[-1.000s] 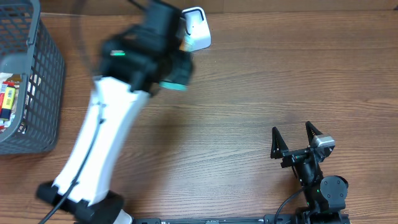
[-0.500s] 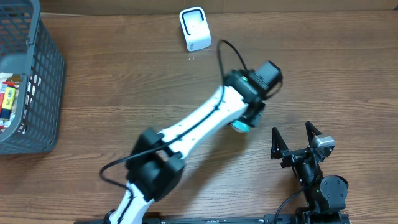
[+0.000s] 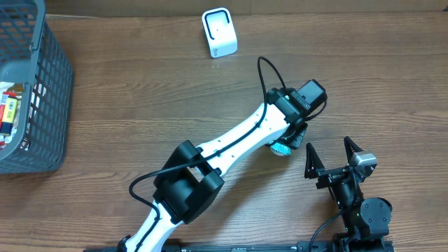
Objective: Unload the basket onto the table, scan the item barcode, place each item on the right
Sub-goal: 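Lift the wipe pack out and carry it toward the table center, then lower the wipe pack and release it on the table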
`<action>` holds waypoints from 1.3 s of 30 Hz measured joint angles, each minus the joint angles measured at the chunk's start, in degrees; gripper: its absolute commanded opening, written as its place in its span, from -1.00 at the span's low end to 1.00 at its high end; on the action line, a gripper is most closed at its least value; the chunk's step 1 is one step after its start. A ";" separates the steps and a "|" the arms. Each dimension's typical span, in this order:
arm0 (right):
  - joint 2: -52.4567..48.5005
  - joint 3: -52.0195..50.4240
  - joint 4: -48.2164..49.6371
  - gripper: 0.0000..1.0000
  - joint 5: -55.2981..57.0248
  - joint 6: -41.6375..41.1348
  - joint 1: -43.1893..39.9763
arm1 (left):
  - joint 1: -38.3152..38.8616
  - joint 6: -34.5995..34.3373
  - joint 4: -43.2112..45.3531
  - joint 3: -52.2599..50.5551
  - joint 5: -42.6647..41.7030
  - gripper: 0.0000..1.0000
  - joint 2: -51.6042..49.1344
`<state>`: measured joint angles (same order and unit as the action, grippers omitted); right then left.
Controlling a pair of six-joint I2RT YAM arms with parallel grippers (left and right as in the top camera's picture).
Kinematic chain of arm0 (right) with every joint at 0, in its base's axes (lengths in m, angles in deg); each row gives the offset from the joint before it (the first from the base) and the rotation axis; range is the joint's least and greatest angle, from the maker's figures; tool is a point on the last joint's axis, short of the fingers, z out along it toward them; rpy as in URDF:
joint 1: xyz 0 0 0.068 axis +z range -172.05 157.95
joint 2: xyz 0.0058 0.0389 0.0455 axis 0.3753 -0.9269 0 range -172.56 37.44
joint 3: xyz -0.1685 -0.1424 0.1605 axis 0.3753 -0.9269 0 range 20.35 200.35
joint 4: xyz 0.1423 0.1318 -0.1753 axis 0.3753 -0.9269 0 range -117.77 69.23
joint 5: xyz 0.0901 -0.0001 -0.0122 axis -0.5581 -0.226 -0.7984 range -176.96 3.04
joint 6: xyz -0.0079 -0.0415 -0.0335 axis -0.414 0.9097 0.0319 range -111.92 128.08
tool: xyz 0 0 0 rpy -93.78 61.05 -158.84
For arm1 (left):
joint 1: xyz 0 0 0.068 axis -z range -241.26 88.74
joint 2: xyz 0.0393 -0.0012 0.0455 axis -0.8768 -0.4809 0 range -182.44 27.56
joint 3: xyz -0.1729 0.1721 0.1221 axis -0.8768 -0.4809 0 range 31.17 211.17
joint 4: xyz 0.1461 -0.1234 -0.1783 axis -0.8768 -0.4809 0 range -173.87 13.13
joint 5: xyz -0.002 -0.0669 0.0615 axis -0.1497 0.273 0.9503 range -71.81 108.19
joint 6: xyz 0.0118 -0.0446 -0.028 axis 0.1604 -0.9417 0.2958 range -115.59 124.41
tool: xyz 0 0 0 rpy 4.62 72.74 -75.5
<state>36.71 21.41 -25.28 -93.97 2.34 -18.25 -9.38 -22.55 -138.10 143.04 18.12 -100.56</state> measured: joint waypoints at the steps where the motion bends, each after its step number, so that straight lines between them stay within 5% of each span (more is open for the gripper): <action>1: 0.00 0.00 0.00 1.00 -0.02 0.02 0.00 | 0.42 -0.09 0.07 0.00 0.35 -0.06 -0.31; 3: 0.00 0.00 0.00 1.00 -0.02 0.02 0.00 | 1.38 -0.11 0.46 0.00 0.79 0.07 -1.31; 7: 0.00 0.00 0.00 1.00 -0.02 0.02 0.00 | 2.51 -0.42 1.60 0.09 1.20 0.99 -2.21; 14: 0.00 0.00 0.02 1.00 -0.02 0.02 0.00 | 2.36 -0.52 -1.70 1.90 1.27 1.00 -2.43; 25: 0.63 1.05 2.45 1.00 -0.57 -0.79 0.00 | 1.90 0.09 -11.85 18.05 2.69 0.99 -2.86; 31: 0.39 0.00 -0.07 1.00 -0.07 -0.13 0.00 | 0.31 0.31 -15.54 20.22 2.19 0.60 -2.82; 39: 0.39 0.00 -0.04 1.00 -0.02 -0.02 0.00 | -0.98 0.79 -16.57 20.22 -0.48 0.51 -2.82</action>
<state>37.10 21.41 -25.33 -93.99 2.32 -18.25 -10.36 -21.77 -154.67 163.26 17.64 -103.38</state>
